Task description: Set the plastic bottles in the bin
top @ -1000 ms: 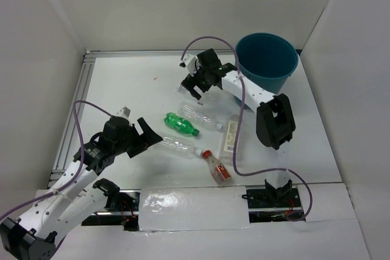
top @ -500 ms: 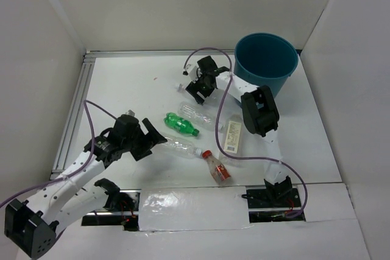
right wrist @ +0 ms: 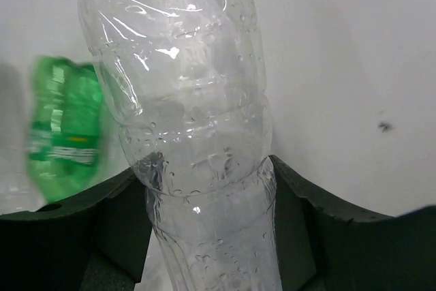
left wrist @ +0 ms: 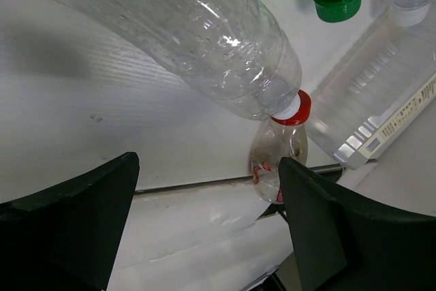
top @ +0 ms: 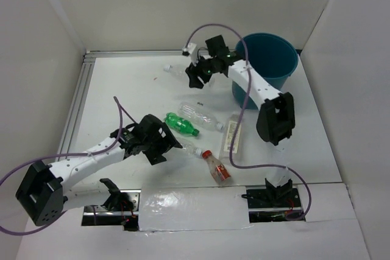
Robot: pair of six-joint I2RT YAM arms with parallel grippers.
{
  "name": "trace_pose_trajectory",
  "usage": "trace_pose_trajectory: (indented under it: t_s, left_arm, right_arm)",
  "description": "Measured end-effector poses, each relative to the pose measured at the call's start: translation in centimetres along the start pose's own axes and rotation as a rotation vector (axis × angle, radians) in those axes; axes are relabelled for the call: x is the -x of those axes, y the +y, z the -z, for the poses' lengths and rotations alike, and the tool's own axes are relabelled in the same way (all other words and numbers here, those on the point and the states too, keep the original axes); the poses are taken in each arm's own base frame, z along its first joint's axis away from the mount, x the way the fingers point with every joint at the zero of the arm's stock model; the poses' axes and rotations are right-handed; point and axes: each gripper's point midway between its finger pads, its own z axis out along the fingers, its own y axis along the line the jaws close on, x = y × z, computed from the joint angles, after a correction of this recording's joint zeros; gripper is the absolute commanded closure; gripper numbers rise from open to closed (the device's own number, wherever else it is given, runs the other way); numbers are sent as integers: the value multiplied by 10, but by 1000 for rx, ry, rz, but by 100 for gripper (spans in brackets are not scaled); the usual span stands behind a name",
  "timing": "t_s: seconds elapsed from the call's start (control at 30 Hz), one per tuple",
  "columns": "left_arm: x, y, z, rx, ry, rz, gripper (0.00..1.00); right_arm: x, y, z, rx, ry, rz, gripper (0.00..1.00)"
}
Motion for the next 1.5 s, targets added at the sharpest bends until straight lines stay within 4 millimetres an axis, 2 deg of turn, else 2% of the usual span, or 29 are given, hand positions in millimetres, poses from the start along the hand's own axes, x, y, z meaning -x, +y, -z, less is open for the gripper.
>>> trace_pose_trajectory:
  t_s: [0.07, 0.17, 0.27, 0.33, 0.37, 0.43, 0.5, 0.6, 0.63, 0.7, 0.73, 0.83, 0.97, 1.1, 1.2, 1.27, 1.37, 1.4, 1.5]
  left_arm:
    - [-5, -5, -5, 19, 16, 11, 3]
    - [-8, -12, -9, 39, 19, 62, 2]
    - [-8, -14, -10, 54, -4, 127, 1]
    - [-7, -15, -10, 63, -26, 167, 1]
    - [-6, -14, -11, 68, -38, 186, 1]
    - [-3, -14, -12, 72, -61, 223, 1]
    - [1, -12, -15, 72, -86, 257, 1]
    - [4, -4, -21, 85, -112, 292, 1]
    - [5, -1, -23, 89, -121, 299, 1]
    - [6, 3, -28, 96, -132, 314, 1]
    - [7, 4, -31, 101, -135, 316, 1]
    - [9, 3, -42, 97, -144, 325, 1]
    - [13, -8, -49, 57, -156, 343, 1]
    - [16, -13, -56, 38, -164, 350, 1]
    - [17, -12, -64, 46, -170, 367, 1]
    - [17, -5, -71, 77, -171, 369, 1]
    - [18, -11, -76, 73, -166, 380, 1]
    - [19, -13, -78, 73, -164, 383, 1]
    - [22, -21, -84, 76, -160, 384, 14]
  right_arm:
    - [48, 10, 42, 8, -134, 37, 60]
    - [114, 31, 127, -20, -339, 114, 60]
    - [158, 39, 212, -117, -518, 174, 60]
    - [172, 30, 260, -216, -603, 182, 60]
    - [173, 18, 282, -277, -634, 167, 60]
    - [164, -12, 312, -380, -664, 117, 60]
    - [139, -53, 333, -472, -660, 36, 59]
    - [89, -103, 337, -536, -608, -87, 56]
    - [68, -115, 330, -534, -581, -138, 53]
    - [35, -127, 312, -511, -539, -213, 48]
    - [20, -128, 301, -489, -516, -249, 32]
    - [-8, -128, 275, -418, -473, -312, 0]
    - [-16, -125, 265, -348, -467, -320, 0]
    - [-17, -121, 274, -326, -490, -314, 0]
    - [-21, -110, 283, -315, -500, -314, 0]
    - [-23, -99, 288, -306, -505, -305, 0]
    - [-28, -71, 294, -281, -499, -279, 0]
    - [-29, -67, 295, -276, -498, -278, 0]
    - [-32, -39, 299, -237, -494, -216, 1]
